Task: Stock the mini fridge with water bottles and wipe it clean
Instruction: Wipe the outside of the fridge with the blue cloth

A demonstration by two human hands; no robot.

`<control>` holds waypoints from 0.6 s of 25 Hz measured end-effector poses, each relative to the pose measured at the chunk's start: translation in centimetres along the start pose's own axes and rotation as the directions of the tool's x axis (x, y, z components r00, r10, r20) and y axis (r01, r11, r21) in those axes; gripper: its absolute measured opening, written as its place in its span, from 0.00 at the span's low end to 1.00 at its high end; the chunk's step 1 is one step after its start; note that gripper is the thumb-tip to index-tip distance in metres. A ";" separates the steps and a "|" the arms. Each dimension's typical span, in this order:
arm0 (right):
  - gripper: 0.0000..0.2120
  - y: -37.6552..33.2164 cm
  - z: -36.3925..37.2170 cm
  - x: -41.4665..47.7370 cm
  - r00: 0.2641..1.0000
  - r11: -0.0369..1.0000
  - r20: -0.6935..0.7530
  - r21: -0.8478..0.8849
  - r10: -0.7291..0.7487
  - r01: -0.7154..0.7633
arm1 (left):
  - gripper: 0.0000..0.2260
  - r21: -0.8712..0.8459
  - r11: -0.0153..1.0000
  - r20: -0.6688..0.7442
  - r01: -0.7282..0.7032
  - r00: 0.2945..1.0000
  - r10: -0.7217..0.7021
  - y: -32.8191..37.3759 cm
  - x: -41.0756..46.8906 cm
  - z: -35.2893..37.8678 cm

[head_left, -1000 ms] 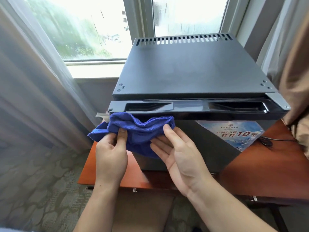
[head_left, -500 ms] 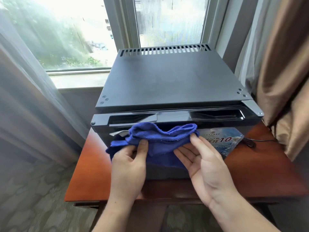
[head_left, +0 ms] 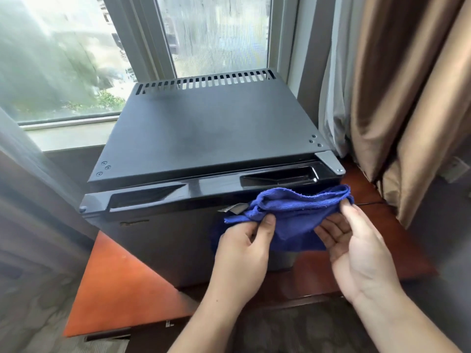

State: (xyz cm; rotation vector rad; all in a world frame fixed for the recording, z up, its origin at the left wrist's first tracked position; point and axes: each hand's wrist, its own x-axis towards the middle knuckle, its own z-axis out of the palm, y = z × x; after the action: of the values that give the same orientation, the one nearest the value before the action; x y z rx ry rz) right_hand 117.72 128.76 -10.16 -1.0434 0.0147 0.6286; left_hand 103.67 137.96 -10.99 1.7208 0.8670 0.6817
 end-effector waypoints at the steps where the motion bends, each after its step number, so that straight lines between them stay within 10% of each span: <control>1: 0.11 -0.1 -0.1 0.1 1.000 1.000 -0.012 -0.008 -0.026 0.026 | 0.25 0.005 1.000 0.019 -0.002 1.000 0.002 0.0 0.2 0.4; 15: 0.09 3.4 3.9 -2.6 0.974 0.969 0.144 -0.146 -0.177 0.198 | 0.15 -0.149 0.985 -0.154 0.082 0.982 -0.105 -1.0 -0.8 -4.2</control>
State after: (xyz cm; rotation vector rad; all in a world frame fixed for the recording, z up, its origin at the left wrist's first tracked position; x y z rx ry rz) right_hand 112.76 131.86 -10.05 -1.1410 -0.2499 0.5303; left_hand 99.65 139.78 -10.70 1.5033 0.9816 0.8084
